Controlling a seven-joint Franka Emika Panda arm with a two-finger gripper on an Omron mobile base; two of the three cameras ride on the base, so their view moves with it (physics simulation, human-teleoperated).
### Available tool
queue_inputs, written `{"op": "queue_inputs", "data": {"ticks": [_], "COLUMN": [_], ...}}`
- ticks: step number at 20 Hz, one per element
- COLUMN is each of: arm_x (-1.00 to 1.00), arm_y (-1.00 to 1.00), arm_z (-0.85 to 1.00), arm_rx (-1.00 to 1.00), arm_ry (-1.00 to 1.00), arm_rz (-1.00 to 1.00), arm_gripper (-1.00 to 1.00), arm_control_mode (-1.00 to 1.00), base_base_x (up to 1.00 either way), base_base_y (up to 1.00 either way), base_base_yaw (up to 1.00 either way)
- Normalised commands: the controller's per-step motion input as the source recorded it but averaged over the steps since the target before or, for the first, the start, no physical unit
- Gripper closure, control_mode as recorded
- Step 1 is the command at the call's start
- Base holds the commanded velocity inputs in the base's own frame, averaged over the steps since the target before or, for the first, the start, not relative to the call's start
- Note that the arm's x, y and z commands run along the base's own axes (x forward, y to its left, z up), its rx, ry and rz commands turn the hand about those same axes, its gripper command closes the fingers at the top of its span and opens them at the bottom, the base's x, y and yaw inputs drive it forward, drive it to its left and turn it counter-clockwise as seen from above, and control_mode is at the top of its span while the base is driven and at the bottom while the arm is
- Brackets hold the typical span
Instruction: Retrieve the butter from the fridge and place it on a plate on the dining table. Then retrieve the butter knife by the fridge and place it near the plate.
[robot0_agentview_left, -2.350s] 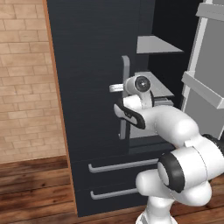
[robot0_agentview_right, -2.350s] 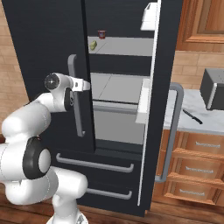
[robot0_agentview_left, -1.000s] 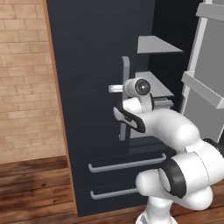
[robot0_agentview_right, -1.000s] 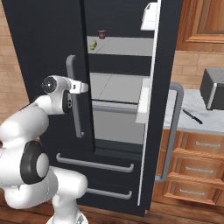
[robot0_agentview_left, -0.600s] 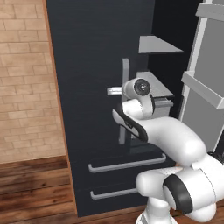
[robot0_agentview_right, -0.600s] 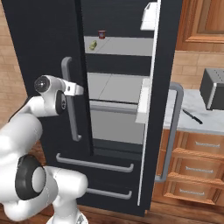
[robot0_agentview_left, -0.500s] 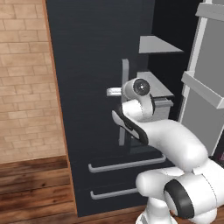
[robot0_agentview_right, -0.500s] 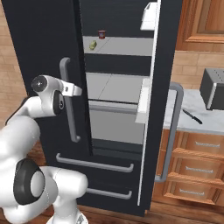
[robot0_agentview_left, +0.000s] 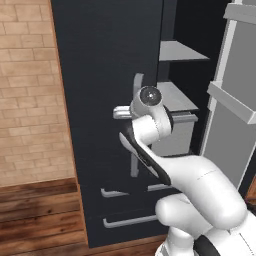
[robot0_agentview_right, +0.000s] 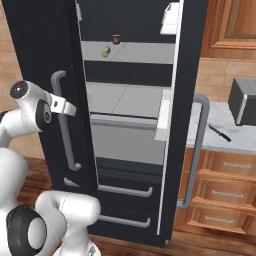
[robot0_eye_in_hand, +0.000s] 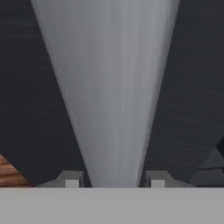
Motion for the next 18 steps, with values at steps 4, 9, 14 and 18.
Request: {"op": "queue_inputs", "data": {"ticks": [4,9,14,18], "arm_x": [-0.67,-0.64,-0.41,-0.24], "arm_y": [0.82,0.88,0.95,0.89], "arm_z": [0.08,0.0,0.0,0.0], "arm_rx": [-0.08,-0.05,-0.07,-0.08], "arm_ry": [0.23,0.09,0.0,0.0], "arm_rz": [-0.07,-0.19,-0.19,-0.22], "arm_gripper": [1.0,1.0,1.0,-1.0], "arm_control_mode": [-1.0,-1.0,-1.0,-1.0], "base_base_x": [0.0,0.0,0.0,0.0], "base_base_y": [0.0,0.0,0.0,0.0], "base_base_yaw": [0.0,0.0,0.0,0.0]}}
